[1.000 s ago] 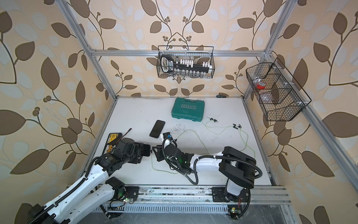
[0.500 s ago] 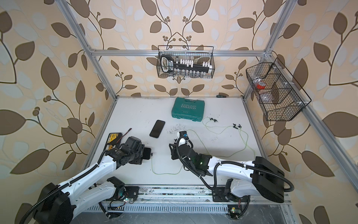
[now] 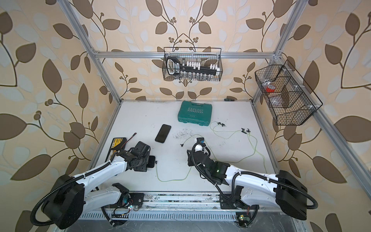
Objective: Plug wired earphones into phones
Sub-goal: Place the phone at the center of the board.
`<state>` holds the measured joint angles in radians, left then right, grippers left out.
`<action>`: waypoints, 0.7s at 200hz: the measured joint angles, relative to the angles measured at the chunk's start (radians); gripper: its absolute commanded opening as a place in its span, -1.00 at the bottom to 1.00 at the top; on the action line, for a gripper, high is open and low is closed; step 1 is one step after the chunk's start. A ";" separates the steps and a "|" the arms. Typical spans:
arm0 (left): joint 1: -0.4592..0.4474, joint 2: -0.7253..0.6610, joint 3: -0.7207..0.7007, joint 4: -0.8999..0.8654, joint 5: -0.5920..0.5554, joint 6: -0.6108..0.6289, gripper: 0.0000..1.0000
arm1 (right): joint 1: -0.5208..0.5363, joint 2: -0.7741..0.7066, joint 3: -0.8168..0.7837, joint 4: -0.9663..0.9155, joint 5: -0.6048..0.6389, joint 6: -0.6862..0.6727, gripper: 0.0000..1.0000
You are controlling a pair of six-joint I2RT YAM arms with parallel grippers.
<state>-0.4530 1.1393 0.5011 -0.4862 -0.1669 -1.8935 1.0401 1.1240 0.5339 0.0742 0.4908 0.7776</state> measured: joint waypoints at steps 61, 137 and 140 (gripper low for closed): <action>0.000 -0.019 -0.010 0.050 -0.021 -0.026 0.98 | -0.002 0.006 0.001 -0.033 0.000 -0.010 -0.35; 0.000 -0.201 -0.025 -0.068 -0.051 0.095 0.98 | -0.150 0.072 0.048 -0.043 -0.094 -0.060 -0.36; 0.000 -0.214 -0.023 -0.074 -0.053 0.114 0.98 | -0.163 0.077 0.050 -0.042 -0.105 -0.062 -0.36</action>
<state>-0.4530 0.9257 0.4782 -0.5606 -0.2195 -1.7794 0.8776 1.2007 0.5838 0.0326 0.3862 0.7155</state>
